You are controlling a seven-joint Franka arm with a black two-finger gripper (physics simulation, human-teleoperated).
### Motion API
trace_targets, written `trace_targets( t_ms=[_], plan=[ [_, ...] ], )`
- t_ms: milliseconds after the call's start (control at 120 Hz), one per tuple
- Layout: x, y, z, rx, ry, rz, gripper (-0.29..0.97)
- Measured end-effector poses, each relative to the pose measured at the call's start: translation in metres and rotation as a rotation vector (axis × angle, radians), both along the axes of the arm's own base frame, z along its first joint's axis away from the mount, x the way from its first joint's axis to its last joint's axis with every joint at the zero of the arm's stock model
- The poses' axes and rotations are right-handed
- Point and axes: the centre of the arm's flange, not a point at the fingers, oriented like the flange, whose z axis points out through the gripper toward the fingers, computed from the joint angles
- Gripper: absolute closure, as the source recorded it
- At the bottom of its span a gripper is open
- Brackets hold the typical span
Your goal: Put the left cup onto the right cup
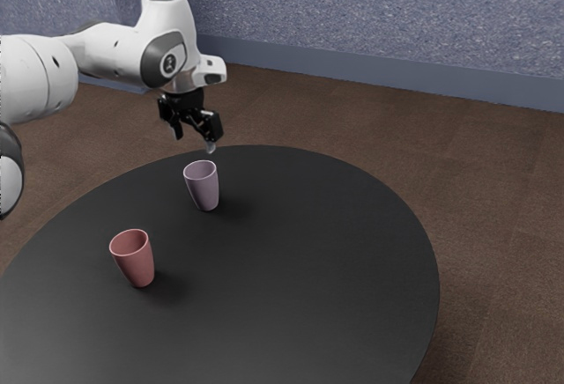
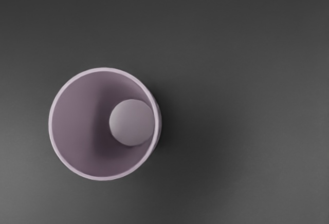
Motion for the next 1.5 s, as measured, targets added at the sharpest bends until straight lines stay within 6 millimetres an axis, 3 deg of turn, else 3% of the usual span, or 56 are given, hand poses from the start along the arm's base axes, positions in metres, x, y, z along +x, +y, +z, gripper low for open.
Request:
trace_targets(
  t_ms=[508, 992, 1500],
  plan=[
    [0.01, 0.007, -0.041, -0.009, 0.036, -0.025, 0.0],
    [0.029, 0.014, -0.064, -0.01, 0.023, -0.058, 0.0],
    [0.036, 0.012, -0.089, -0.025, 0.038, -0.078, 0.0]
  ],
)
